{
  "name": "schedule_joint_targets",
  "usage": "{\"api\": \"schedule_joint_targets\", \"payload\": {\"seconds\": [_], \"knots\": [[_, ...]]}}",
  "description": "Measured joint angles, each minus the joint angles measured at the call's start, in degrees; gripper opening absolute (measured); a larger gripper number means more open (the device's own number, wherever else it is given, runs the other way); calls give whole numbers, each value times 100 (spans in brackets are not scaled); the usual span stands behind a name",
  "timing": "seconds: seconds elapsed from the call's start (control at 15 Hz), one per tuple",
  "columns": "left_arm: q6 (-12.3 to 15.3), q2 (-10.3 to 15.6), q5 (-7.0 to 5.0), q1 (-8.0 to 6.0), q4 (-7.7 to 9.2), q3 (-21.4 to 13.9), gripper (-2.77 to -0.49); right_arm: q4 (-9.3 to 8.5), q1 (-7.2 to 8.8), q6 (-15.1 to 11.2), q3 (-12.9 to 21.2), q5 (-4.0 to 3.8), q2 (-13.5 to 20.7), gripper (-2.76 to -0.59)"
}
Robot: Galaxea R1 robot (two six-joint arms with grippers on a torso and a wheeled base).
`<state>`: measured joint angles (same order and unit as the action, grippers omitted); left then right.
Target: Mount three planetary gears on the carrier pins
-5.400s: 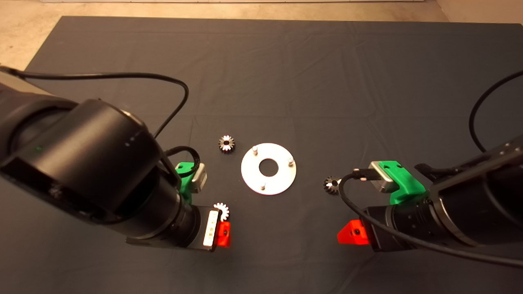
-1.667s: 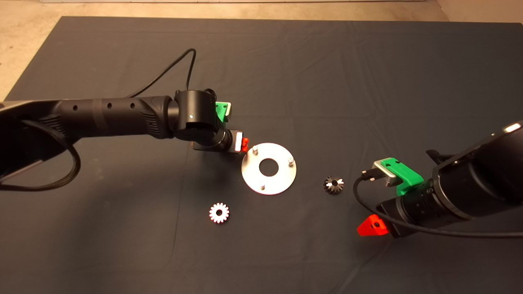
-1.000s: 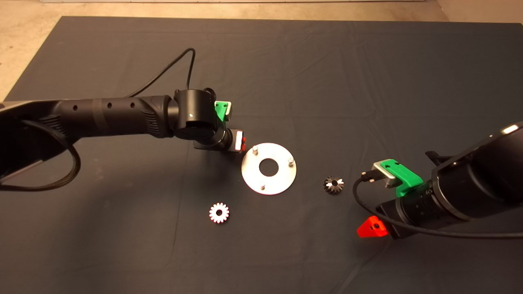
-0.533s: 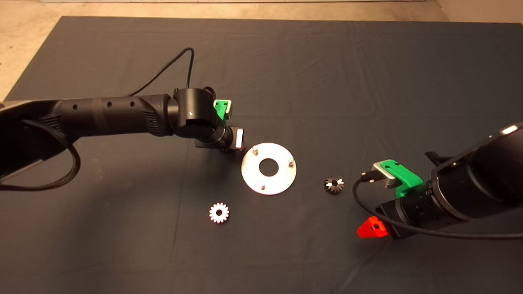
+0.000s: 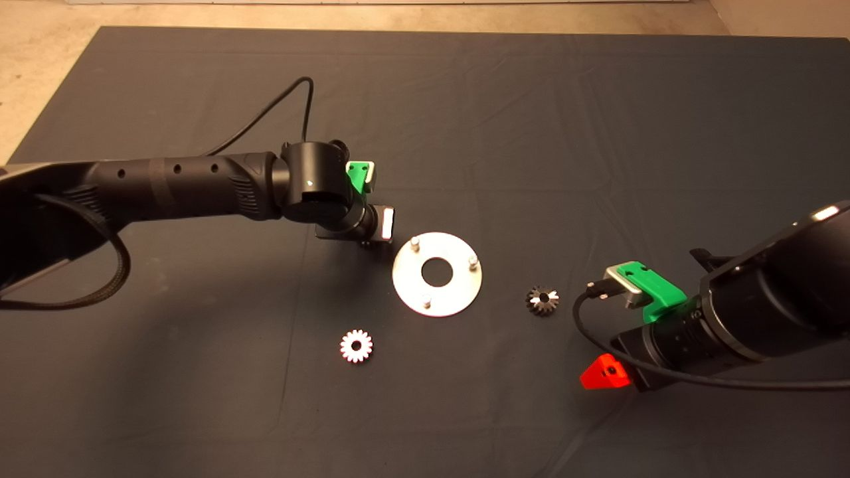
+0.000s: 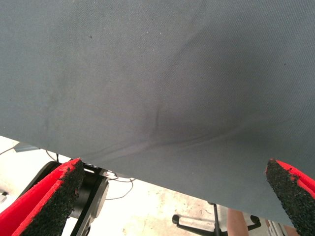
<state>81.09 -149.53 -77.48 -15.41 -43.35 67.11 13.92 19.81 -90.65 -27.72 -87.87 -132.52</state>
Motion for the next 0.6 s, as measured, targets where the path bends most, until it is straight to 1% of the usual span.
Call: {"api": "schedule_joint_targets", "payload": {"seconds": [0.13,0.27,0.33,0.47,0.53,0.6], "knots": [[-3,0,-2,0,0,0,-174,0,0,0,0,0,0,-60],[-2,-2,0,0,0,0,-176,0,0,0,0,0,0,-60],[-2,-2,-2,1,0,0,-187,0,0,0,-2,0,0,-60],[-2,-2,0,1,0,0,-192,2,0,0,-11,0,0,-60],[-2,-4,17,1,2,0,-201,0,-2,2,-11,0,0,-60],[-2,-17,15,1,2,0,-204,0,-2,2,-11,0,0,-60]]}}
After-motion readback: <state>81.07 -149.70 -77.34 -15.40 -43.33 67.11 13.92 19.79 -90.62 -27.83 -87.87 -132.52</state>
